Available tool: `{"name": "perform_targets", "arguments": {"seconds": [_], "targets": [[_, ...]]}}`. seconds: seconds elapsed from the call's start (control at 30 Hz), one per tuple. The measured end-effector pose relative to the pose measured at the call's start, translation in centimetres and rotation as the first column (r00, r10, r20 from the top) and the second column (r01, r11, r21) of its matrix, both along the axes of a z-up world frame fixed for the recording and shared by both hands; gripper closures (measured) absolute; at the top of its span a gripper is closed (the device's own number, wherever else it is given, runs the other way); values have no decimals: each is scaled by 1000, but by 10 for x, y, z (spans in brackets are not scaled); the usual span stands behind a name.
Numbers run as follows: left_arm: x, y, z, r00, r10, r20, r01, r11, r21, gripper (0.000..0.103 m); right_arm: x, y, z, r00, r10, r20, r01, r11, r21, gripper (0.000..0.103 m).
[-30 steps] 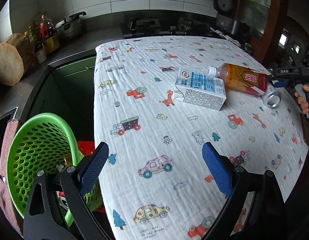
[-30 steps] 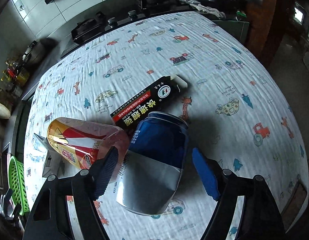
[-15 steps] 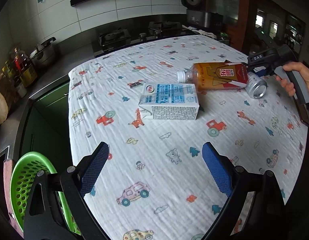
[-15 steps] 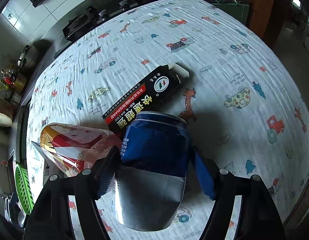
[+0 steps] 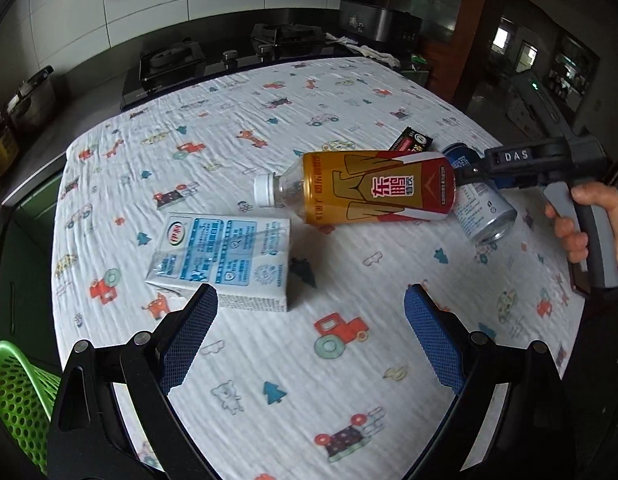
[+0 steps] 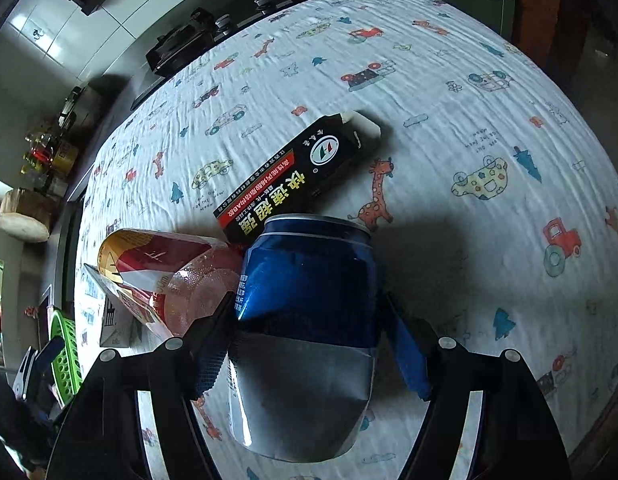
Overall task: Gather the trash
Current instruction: 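Grasp the blue-and-silver can with the right tool, then grasp the orange-and-red drink bottle with the left tool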
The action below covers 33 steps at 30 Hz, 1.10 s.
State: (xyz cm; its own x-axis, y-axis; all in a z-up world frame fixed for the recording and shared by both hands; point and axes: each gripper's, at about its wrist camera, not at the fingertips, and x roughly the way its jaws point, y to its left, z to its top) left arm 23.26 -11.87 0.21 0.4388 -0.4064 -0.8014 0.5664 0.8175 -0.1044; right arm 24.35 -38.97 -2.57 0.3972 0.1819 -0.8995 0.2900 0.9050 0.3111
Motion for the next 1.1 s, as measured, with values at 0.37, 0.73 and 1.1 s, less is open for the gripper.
{"name": "perform_targets", "arguments": {"seconds": [0.37, 0.73, 1.1], "targets": [[40, -57, -16, 907, 297, -298, -335, 939, -83, 10, -27, -15, 23, 986, 149, 74, -136, 979, -153, 34], [65, -77, -40, 693, 531, -488, -652, 750, -111, 10, -47, -34, 35, 958, 261, 116, -231, 948, -218, 34], [73, -85, -49, 628, 563, -537, -712, 694, -106, 10, -47, -40, 24, 952, 282, 117, -258, 948, -186, 34]]}}
